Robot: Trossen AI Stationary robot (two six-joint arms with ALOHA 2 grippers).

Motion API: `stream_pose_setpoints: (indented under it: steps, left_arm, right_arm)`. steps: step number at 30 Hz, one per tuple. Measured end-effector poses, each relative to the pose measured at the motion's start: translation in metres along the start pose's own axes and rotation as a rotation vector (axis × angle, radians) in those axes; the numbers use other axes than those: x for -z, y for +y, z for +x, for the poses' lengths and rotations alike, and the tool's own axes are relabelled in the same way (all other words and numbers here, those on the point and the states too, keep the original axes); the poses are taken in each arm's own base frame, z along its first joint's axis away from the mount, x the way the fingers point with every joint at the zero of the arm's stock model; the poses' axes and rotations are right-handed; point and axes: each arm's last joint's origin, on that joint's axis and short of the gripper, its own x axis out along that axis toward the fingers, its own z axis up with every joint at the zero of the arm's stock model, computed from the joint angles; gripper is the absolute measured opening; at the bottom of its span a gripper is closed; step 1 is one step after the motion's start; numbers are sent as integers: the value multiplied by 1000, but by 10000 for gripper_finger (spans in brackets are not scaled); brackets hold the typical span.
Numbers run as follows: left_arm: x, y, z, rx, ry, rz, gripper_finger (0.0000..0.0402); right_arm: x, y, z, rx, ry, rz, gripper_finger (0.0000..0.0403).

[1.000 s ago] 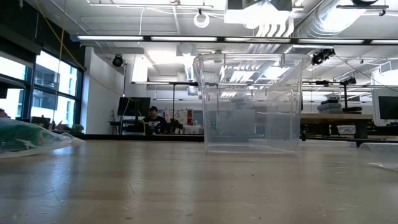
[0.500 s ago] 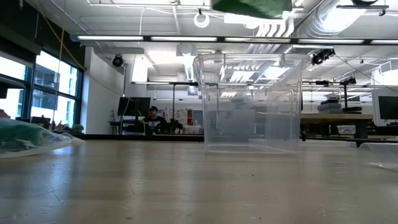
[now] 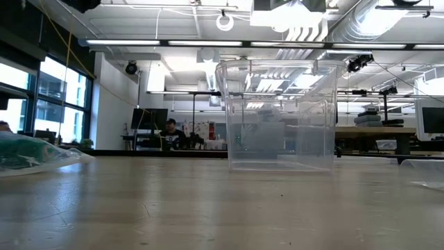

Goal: Roll bandage
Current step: Roll the green bandage

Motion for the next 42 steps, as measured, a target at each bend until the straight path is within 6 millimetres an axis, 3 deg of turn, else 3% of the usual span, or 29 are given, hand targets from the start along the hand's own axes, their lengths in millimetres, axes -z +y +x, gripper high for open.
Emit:
stream_pose_setpoints:
  steps: [7,13,19,22,26,31,38,42]
  left_arm:
    - [1,0,-1,-92,20,166,17]
    - [-12,-1,-13,-403,202,471,3]
    - [-23,-7,-30,-477,414,631,1]
    - [-23,-8,-37,-357,427,521,1]
    - [-18,-11,-40,-72,441,202,1]
    - [-12,-20,-35,131,417,-119,0]
    - [-19,-36,-35,288,315,-271,0]
    - [-28,-41,-37,312,237,-290,0]
  right_arm:
    - [0,2,0,-57,-11,40,9]
    - [1,10,-4,-135,8,91,9]
    - [0,21,-13,-160,11,76,7]
    - [-1,22,-14,-117,15,32,7]
    - [0,19,-14,-21,31,-51,7]
    - [1,14,-11,47,52,-168,6]
    - [6,13,-10,126,112,-350,6]
    - [19,21,-4,126,164,-545,6]
